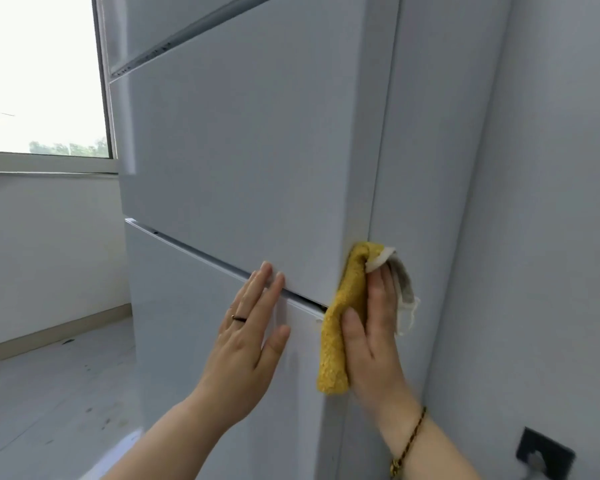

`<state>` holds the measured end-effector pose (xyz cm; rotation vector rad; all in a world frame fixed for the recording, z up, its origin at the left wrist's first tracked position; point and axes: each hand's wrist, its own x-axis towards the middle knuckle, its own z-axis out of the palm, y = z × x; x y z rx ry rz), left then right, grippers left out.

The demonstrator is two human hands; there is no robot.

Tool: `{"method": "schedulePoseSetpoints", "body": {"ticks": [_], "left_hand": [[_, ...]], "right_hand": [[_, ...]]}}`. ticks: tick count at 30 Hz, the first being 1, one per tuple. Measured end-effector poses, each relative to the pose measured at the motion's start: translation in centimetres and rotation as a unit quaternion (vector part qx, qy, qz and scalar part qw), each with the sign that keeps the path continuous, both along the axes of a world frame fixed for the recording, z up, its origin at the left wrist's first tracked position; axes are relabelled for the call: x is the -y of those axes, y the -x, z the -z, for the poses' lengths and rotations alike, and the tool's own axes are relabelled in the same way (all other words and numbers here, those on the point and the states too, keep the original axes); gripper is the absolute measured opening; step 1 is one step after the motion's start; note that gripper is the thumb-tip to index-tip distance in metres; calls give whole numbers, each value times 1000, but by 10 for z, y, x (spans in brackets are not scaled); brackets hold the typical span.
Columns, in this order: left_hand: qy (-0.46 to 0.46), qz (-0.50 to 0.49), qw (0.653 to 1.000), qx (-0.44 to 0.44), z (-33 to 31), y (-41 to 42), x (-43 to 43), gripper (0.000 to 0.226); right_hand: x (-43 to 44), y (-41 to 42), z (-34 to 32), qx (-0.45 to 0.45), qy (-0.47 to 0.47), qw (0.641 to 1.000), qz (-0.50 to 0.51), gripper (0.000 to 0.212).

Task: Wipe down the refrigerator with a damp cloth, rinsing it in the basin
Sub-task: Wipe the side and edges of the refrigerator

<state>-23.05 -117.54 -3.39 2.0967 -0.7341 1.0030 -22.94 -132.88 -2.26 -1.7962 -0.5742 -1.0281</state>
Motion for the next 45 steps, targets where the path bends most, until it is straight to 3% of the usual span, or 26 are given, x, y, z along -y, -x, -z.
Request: {"method": "schedulePoseSetpoints", "body": {"ticks": [4, 12, 16, 21, 24, 29, 34, 37, 40, 45], "left_hand": [[3, 16, 1000, -12, 7, 2, 1, 50], [-26, -20, 999, -6, 20, -3, 5, 53], [-16, -21, 1000, -6, 21, -4, 6, 53], [-30, -28, 999, -7, 20, -3, 5, 58], [-33, -30, 999, -15, 20, -1, 5, 60], [-47, -32, 998, -27, 18, 1, 3, 64], [-41, -36, 998, -20, 18, 0, 5, 61], [-21, -35, 999, -14, 20, 0, 9, 69], [3, -28, 999, -27, 20, 2, 12, 59], [18, -23, 999, -45, 21, 4, 15, 57]], "right_hand": [[10, -13, -35, -5, -14, 1000, 0, 47], [-14, 9, 103, -22, -9, 999, 46, 50], [-11, 8, 87, -96, -54, 994, 15, 55], [-21, 6, 45, 20, -31, 999, 38, 54], [-24, 8, 87, 71, 30, 993, 91, 53], [-25, 22, 155, -5, 13, 993, 115, 55], [-34, 20, 88, -37, -70, 995, 54, 51], [-32, 16, 57, -2, -74, 997, 31, 48], [-29, 13, 94, 17, -39, 998, 49, 51], [-34, 31, 172, -54, -56, 993, 94, 52]]}}
